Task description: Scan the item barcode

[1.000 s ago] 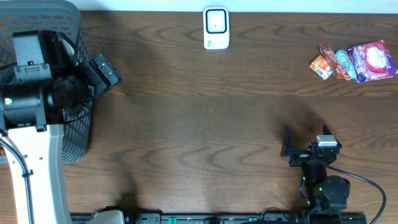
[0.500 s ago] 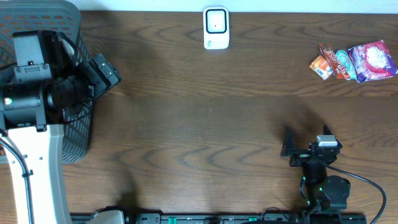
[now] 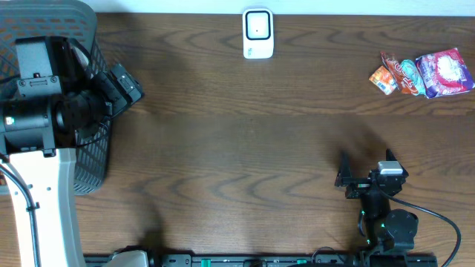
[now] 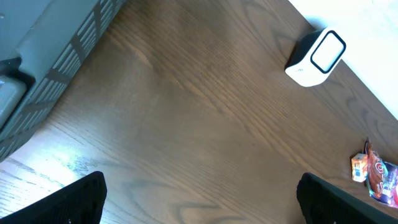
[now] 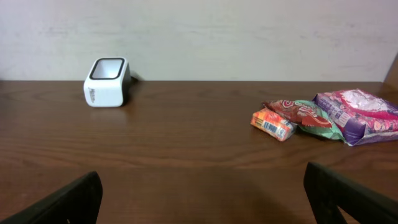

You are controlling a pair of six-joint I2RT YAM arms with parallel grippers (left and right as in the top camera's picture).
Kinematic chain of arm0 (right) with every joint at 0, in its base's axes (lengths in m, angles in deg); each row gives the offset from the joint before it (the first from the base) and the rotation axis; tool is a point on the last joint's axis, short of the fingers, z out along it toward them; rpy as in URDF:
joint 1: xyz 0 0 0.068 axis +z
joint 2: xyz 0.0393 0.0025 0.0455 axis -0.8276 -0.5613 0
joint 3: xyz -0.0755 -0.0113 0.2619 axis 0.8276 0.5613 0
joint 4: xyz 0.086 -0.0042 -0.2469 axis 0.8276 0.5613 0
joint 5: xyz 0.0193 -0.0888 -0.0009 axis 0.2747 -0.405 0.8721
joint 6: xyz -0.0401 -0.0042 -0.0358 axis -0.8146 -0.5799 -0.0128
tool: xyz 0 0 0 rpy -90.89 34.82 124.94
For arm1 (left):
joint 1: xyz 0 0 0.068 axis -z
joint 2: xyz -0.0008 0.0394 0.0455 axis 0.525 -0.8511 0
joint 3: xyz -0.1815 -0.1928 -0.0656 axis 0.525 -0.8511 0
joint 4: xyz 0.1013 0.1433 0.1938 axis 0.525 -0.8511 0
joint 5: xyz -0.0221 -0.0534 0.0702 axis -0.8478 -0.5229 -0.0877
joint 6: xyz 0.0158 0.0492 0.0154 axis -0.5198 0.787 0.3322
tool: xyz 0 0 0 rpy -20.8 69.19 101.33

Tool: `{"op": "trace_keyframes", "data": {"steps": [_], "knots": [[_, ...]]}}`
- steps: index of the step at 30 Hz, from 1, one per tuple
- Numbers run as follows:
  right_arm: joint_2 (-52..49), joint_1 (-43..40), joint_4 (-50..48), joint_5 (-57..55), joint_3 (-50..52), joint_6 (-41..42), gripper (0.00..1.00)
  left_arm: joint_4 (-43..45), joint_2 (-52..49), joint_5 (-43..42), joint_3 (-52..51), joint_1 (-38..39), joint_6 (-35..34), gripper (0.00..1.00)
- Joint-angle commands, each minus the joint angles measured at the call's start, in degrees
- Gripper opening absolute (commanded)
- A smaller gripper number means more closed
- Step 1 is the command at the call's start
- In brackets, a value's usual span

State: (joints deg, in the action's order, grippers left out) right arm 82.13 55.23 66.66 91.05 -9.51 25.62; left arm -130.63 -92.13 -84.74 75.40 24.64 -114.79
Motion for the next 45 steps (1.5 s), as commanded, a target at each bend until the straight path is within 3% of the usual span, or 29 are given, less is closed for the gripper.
{"op": "trace_keyframes", "data": {"steps": [1, 28, 31, 37, 45], "knots": [[0.4, -0.5, 0.2, -0.9, 0.1, 0.0, 0.99, -0.2, 0.1, 0.6, 0.2, -0.2, 0.5, 0.98], [0.4, -0.5, 0.2, -0.9, 0.1, 0.0, 0.99, -1.5, -0.1, 1.9, 0.2, -0.3, 0.6, 0.98], [0.4, -0.5, 0.2, -0.9, 0.1, 0.0, 0.99, -3.3, -0.1, 3.5, 0.0, -0.3, 3.5, 0.98], [0.4, -0.5, 0.2, -0.9, 0.1, 0.0, 0.99, -4.4, 1.5, 3.6, -4.9, -0.3, 12.5, 0.98], [0.4, -0.5, 0.2, -0.9, 0.1, 0.0, 0.99, 6.3, 11.5, 3.2, -20.5, -0.3, 13.2, 0.98]]}}
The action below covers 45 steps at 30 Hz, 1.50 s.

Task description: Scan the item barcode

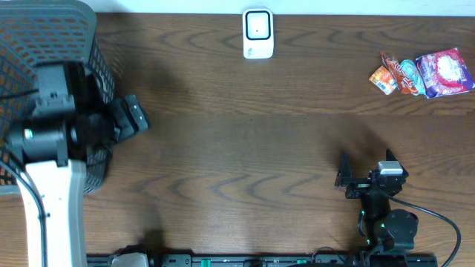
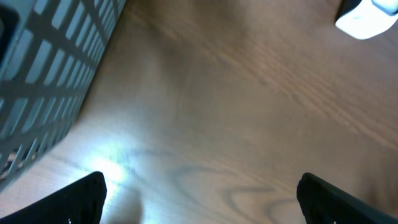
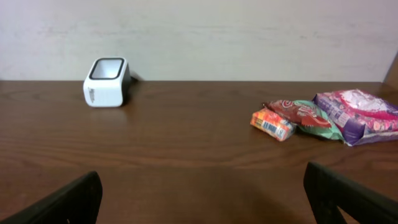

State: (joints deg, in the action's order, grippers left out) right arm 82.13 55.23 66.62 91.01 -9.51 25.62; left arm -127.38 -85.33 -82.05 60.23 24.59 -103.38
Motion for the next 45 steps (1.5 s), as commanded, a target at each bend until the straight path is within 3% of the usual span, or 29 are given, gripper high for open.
{"op": "trace_keyframes", "data": {"steps": [1, 15, 20, 45], "knots": [[0.4, -0.5, 0.3, -0.9, 0.1, 0.0, 0.99, 5.6, 6.9, 0.5, -8.6, -0.2, 1.8, 0.98], [0.3, -0.5, 0.3, -0.9, 0.1, 0.0, 0.99, 33.2, 35.5, -4.5, -42.4, -0.2, 1.7, 0.98], [0.3, -0.5, 0.3, -0.9, 0.1, 0.0, 0.99, 38.4, 44.3, -4.5, -51.0, -0.3, 1.8, 0.98], [0.3, -0.5, 0.3, -0.9, 0.1, 0.0, 0.99, 42.7, 59.3, -1.9, -61.4, -0.3, 4.0, 0.98]]}}
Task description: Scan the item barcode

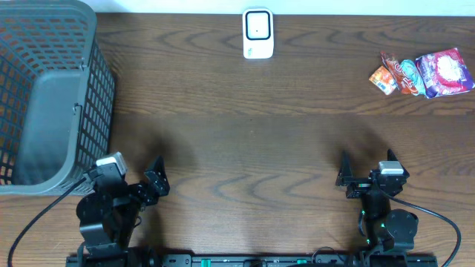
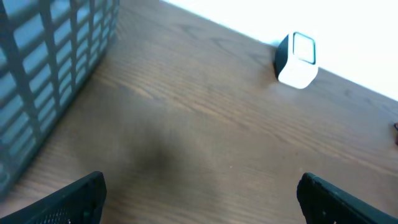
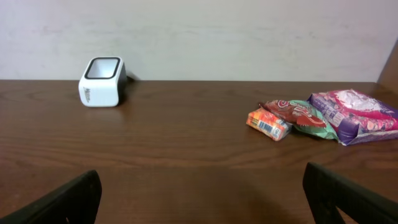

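Note:
The white barcode scanner (image 1: 257, 33) stands at the back middle of the table, also seen in the left wrist view (image 2: 297, 60) and the right wrist view (image 3: 101, 82). Three snack packets lie at the back right: a small orange one (image 1: 383, 80) (image 3: 267, 123), a red-green one (image 1: 404, 76) (image 3: 298, 116) and a pink-purple one (image 1: 444, 73) (image 3: 354, 115). My left gripper (image 1: 158, 178) (image 2: 200, 199) is open and empty, low at the front left. My right gripper (image 1: 341, 172) (image 3: 200, 199) is open and empty at the front right.
A grey mesh basket (image 1: 93, 96) (image 2: 43, 93) stands at the left, just behind the left arm. The table is dark wood, and a pale wall runs along its back edge.
The left arm has moved from beside the basket's right wall down to the front left of the table, its open gripper now facing the back. The right arm has barely moved.
At first the left arm hung over the basket's right edge with its gripper open and empty. Then it was a little nearer the front, beside the basket wall. Now it sits low at the front left. The right gripper stayed open at the front right throughout.

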You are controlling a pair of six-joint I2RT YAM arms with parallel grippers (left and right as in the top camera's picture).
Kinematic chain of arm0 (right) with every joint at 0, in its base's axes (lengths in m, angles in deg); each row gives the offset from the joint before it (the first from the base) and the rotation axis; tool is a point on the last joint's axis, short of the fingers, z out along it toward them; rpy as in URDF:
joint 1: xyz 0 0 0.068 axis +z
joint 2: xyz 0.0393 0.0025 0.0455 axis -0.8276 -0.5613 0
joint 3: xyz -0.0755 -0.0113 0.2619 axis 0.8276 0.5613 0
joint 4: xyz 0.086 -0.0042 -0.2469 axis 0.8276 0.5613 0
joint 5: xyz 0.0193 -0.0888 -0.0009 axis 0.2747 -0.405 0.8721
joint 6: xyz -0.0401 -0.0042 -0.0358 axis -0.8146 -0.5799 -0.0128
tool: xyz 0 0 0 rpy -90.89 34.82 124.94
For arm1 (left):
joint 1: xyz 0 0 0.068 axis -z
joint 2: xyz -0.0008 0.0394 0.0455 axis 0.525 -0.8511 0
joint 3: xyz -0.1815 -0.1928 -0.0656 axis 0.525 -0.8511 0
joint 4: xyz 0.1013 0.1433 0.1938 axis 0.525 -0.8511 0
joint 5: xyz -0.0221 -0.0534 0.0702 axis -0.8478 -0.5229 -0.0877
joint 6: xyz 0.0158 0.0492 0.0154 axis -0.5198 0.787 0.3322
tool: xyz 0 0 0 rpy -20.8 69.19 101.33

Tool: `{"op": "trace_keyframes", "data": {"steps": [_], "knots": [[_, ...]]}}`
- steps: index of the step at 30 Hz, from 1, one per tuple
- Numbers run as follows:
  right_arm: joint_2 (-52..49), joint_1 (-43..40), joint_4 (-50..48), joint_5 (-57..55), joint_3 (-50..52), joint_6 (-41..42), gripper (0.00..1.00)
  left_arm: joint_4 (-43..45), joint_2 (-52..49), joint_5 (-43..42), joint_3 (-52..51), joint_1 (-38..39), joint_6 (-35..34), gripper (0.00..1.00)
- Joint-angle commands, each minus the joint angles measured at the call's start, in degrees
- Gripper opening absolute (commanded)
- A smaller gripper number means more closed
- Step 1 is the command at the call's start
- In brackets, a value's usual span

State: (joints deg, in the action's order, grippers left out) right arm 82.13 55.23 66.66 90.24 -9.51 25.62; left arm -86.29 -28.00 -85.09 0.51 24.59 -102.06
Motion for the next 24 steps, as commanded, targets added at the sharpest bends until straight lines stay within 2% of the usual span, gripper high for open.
{"op": "trace_keyframes", "data": {"steps": [1, 9, 12, 20, 24], "knots": [[0.3, -0.5, 0.2, -0.1, 0.1, 0.0, 0.99, 3.2, 2.8, 1.1, -2.6, -0.2, 2.8, 0.98], [0.3, -0.5, 0.2, -0.1, 0.1, 0.0, 0.99, 25.3, 8.3, -2.6, -14.0, -0.2, 2.8, 0.98], [0.3, -0.5, 0.2, -0.1, 0.1, 0.0, 0.99, 31.0, 9.9, -2.8, -16.6, -0.2, 2.8, 0.98], [0.3, -0.5, 0.2, -0.1, 0.1, 0.0, 0.99, 40.3, 13.5, -2.8, -21.9, 2.2, 6.6, 0.98], [0.3, -0.5, 0.2, -0.1, 0.1, 0.0, 0.99, 39.6, 13.5, -1.8, -22.3, 4.0, 8.5, 0.98]]}}
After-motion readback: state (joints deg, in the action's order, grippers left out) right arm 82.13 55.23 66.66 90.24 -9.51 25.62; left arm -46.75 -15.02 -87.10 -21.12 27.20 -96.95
